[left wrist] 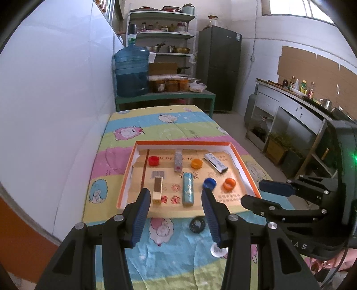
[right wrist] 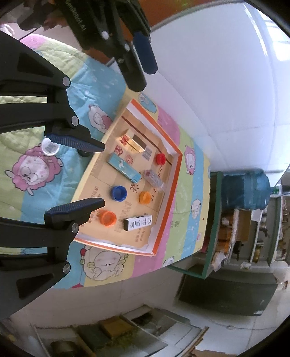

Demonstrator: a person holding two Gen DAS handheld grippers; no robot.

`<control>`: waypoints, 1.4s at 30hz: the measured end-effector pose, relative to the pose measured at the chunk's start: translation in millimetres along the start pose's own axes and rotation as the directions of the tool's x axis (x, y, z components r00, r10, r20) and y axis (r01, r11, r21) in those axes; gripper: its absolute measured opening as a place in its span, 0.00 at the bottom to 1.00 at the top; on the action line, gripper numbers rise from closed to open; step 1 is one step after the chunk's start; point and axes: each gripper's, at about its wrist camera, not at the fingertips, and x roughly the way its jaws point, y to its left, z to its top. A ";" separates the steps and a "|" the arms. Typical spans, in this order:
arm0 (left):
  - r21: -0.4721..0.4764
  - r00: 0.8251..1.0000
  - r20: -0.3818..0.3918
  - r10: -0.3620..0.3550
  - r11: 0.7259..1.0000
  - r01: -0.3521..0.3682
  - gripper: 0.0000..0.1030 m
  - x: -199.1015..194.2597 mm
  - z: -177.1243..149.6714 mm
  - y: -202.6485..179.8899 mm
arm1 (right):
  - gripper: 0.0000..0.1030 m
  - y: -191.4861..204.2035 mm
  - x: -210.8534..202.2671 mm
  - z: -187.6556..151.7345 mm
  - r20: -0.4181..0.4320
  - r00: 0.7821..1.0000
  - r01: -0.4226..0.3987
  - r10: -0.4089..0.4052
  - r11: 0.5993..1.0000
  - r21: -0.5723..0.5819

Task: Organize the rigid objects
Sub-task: 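Grasp the white cap with the right tool while the left tool approaches the black roll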

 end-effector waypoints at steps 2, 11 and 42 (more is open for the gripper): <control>0.006 1.000 -0.004 -0.003 1.000 0.003 0.46 -2.9 -5.1 -2.8 | 0.43 4.0 -3.7 -5.1 0.004 1.000 -0.001 0.001 1.000 -0.006; 0.012 1.000 -0.016 -0.008 1.000 0.008 0.46 -10.3 -22.6 -5.2 | 0.43 22.0 -9.5 -28.6 0.003 1.000 -0.001 0.001 0.999 -0.033; -0.106 0.994 -0.105 -0.037 0.994 0.026 0.46 24.9 -91.5 23.5 | 0.43 42.5 65.8 -85.7 -0.115 0.993 -0.031 0.031 1.000 0.001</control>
